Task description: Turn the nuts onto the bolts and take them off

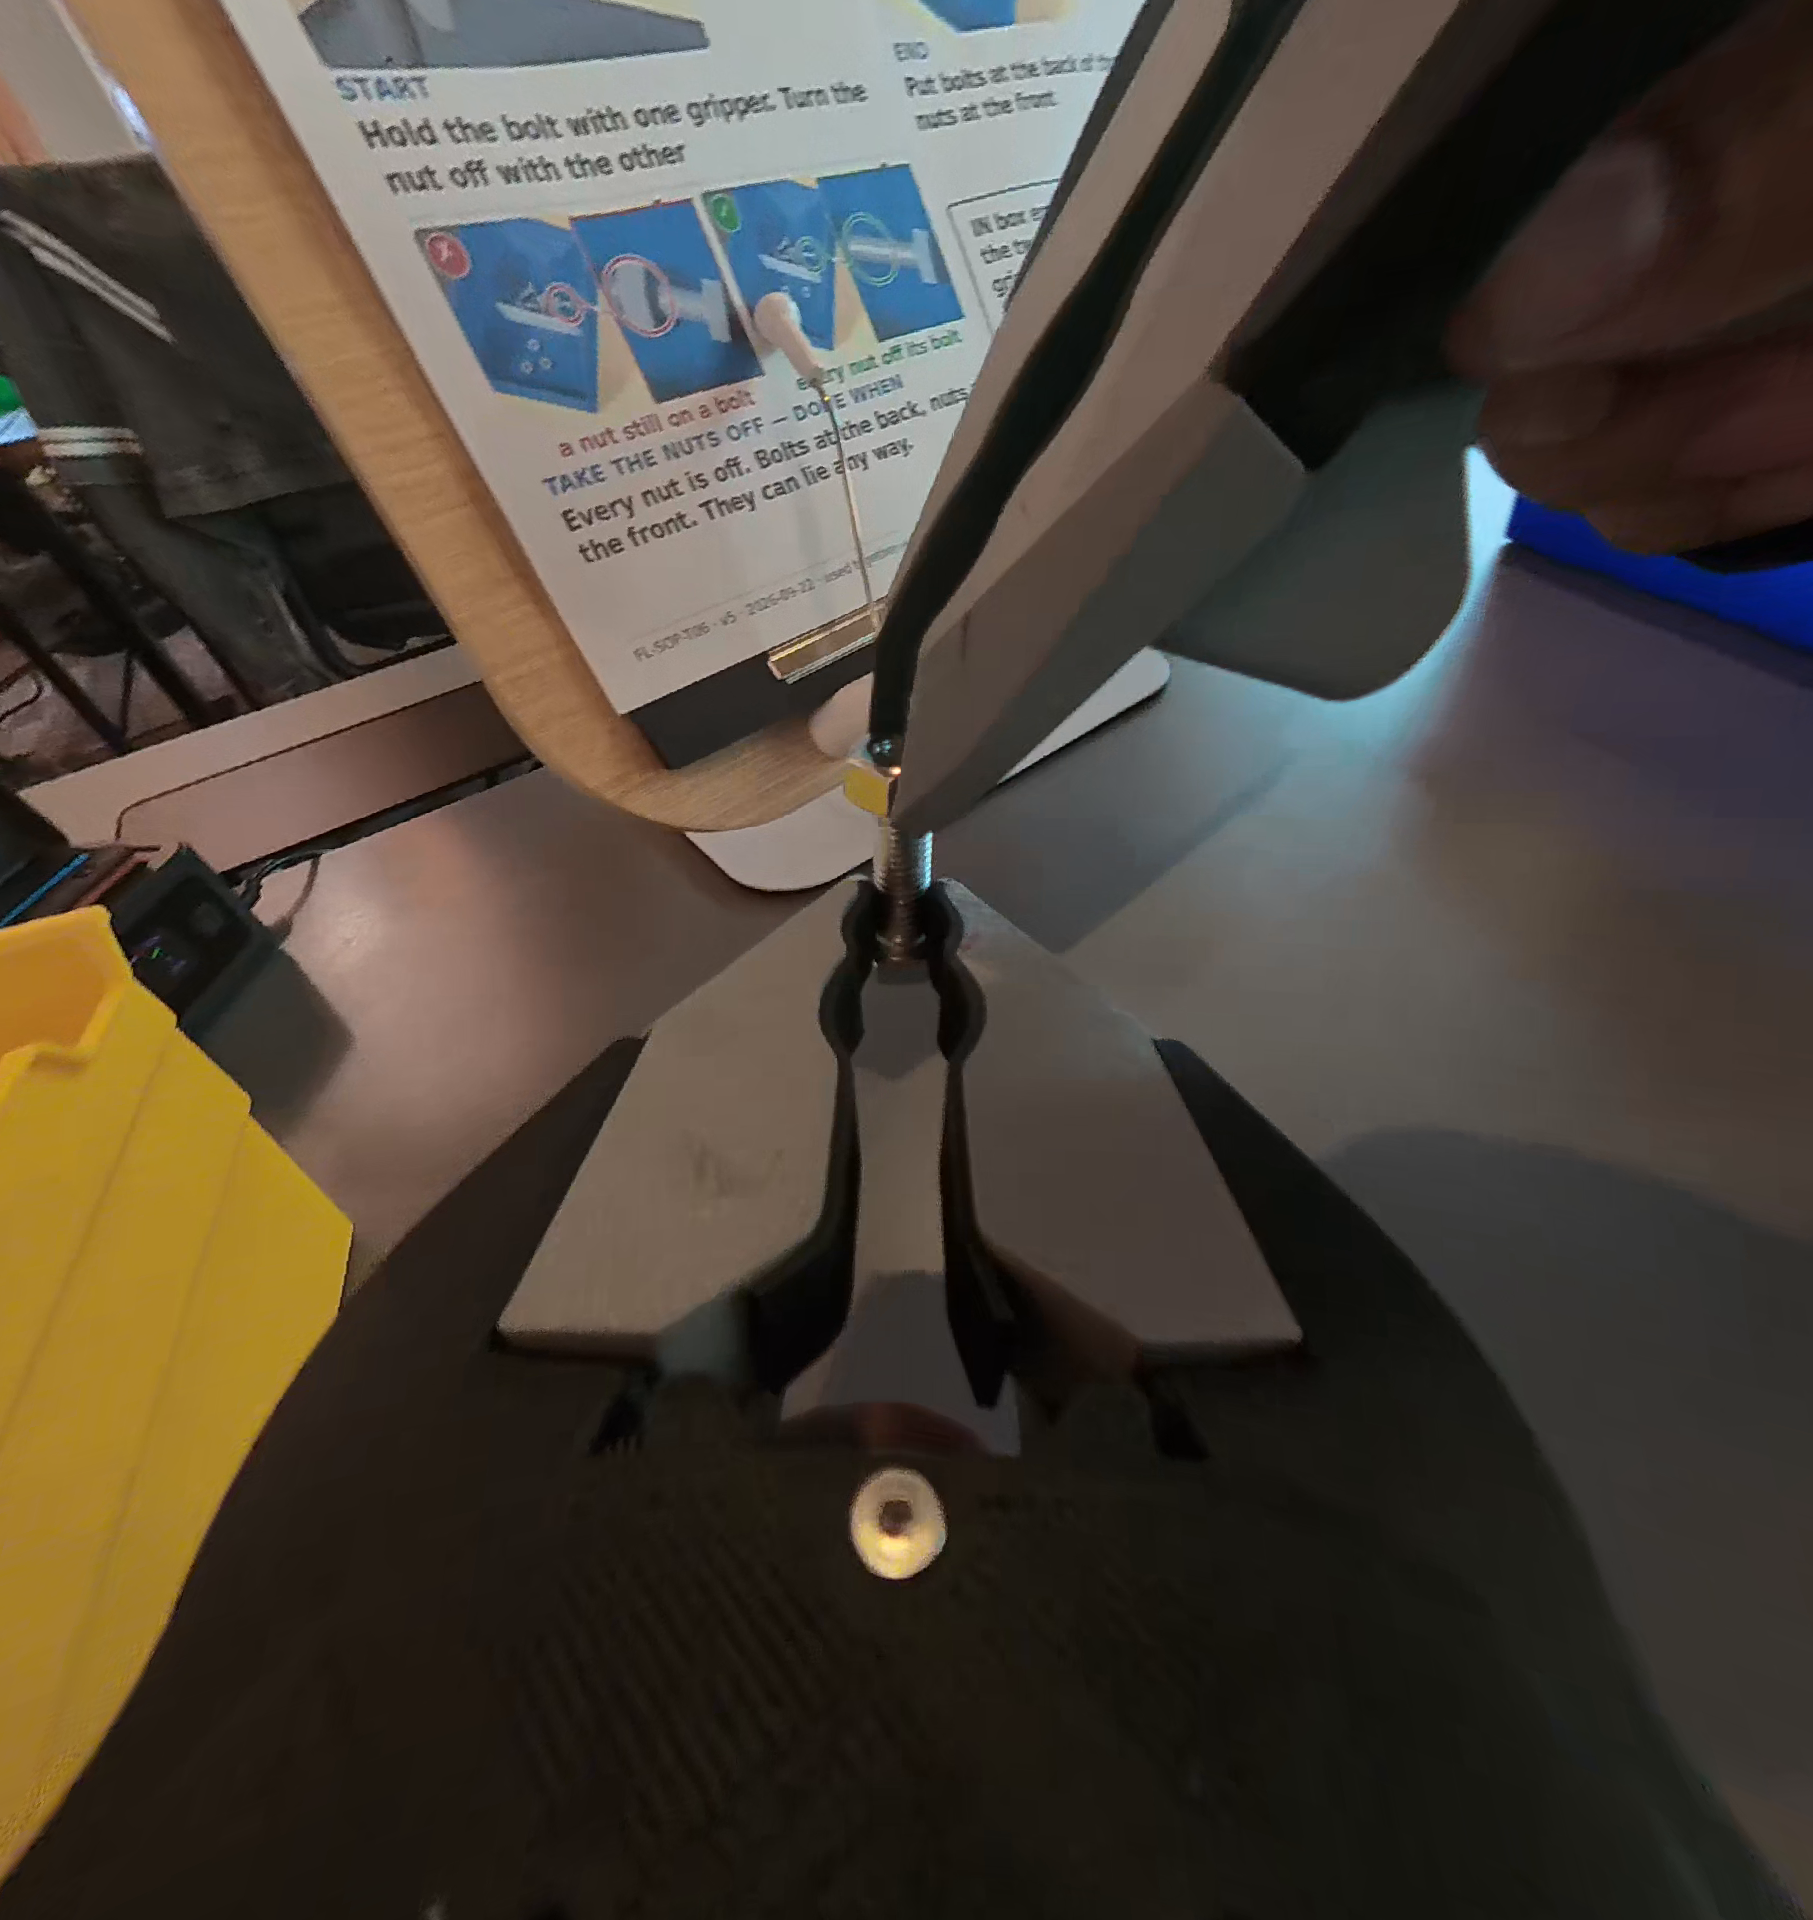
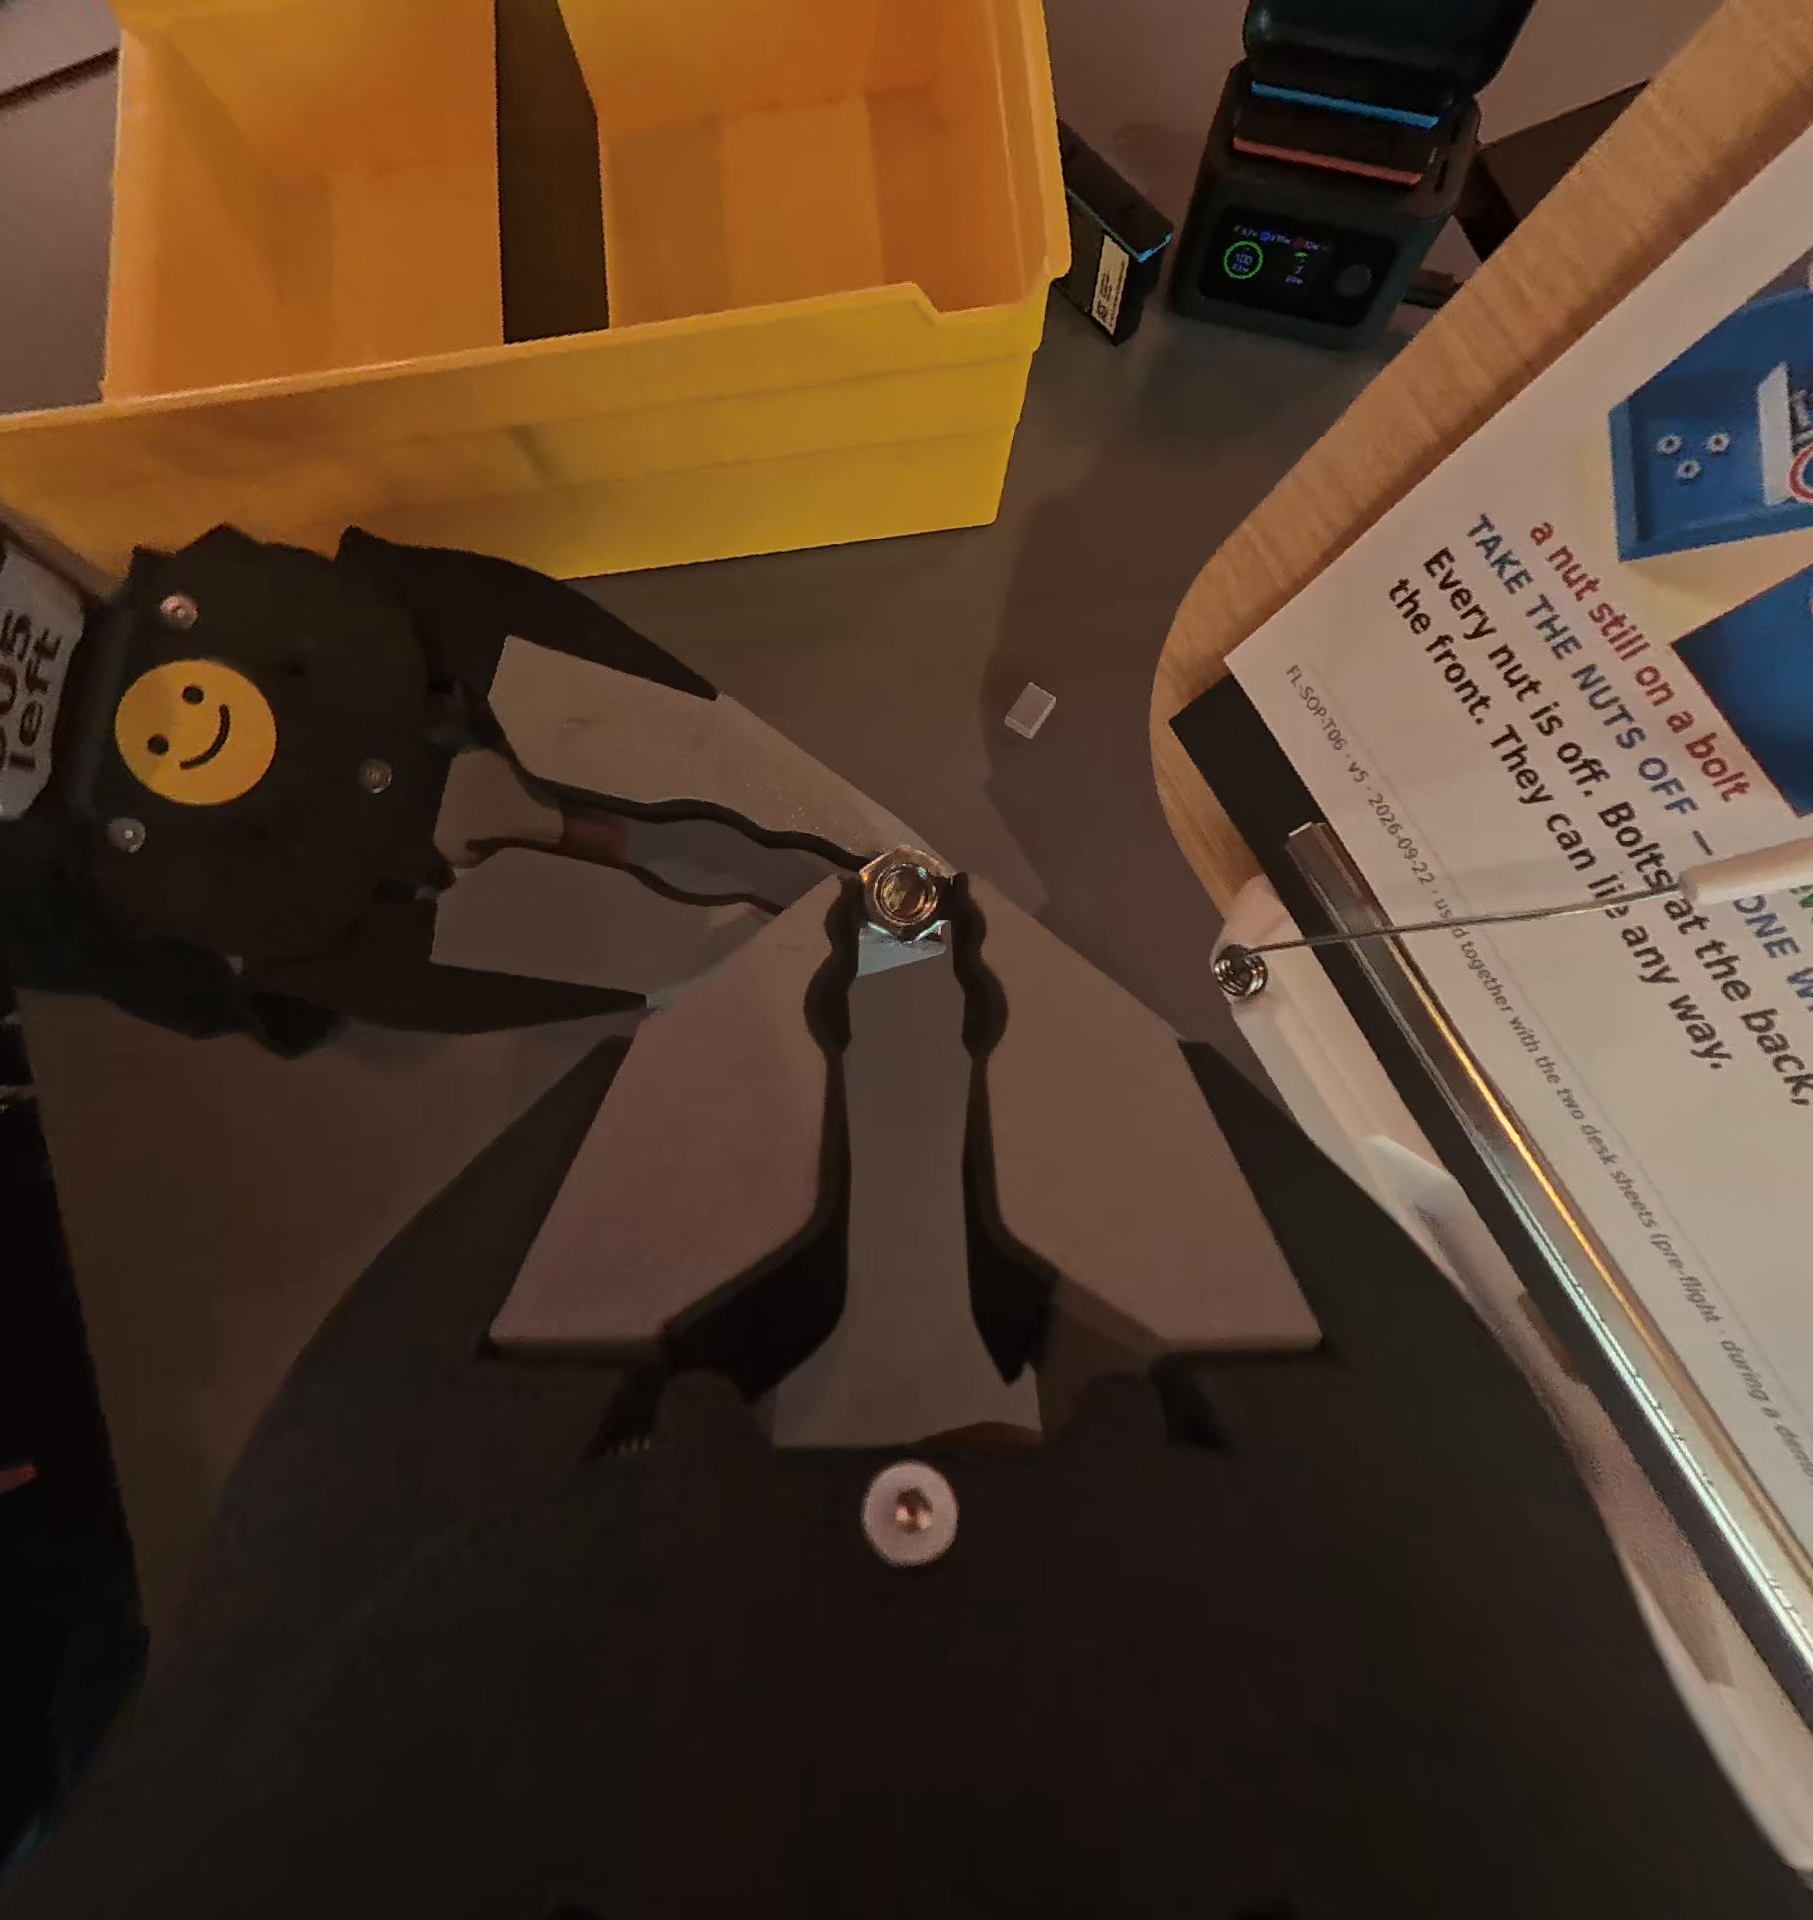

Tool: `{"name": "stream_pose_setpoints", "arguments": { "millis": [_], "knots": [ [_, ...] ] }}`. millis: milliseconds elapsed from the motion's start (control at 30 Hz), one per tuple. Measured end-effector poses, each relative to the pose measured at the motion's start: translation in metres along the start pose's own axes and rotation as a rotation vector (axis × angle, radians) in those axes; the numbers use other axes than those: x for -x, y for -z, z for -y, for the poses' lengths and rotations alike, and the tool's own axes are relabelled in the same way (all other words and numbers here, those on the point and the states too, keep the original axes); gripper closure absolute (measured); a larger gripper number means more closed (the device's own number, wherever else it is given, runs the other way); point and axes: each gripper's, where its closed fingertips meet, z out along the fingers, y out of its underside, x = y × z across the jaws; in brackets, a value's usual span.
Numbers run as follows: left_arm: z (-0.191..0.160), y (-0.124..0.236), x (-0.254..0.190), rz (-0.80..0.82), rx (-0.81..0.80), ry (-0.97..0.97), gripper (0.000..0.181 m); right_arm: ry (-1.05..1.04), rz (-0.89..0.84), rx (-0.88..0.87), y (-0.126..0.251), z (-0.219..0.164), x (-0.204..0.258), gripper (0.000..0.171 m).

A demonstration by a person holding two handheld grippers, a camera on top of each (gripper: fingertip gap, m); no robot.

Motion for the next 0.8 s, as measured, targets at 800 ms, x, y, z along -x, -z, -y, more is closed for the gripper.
{"name": "stream_pose_setpoints", "arguments": {
  "millis": [800],
  "knots": [
    [-0.007, 0.014, -0.008, 0.314, 0.056, 0.012, 0.175, -0.206, -0.228, -0.003, 0.001, -0.013, 0.013, 0.156]
  ]
}}
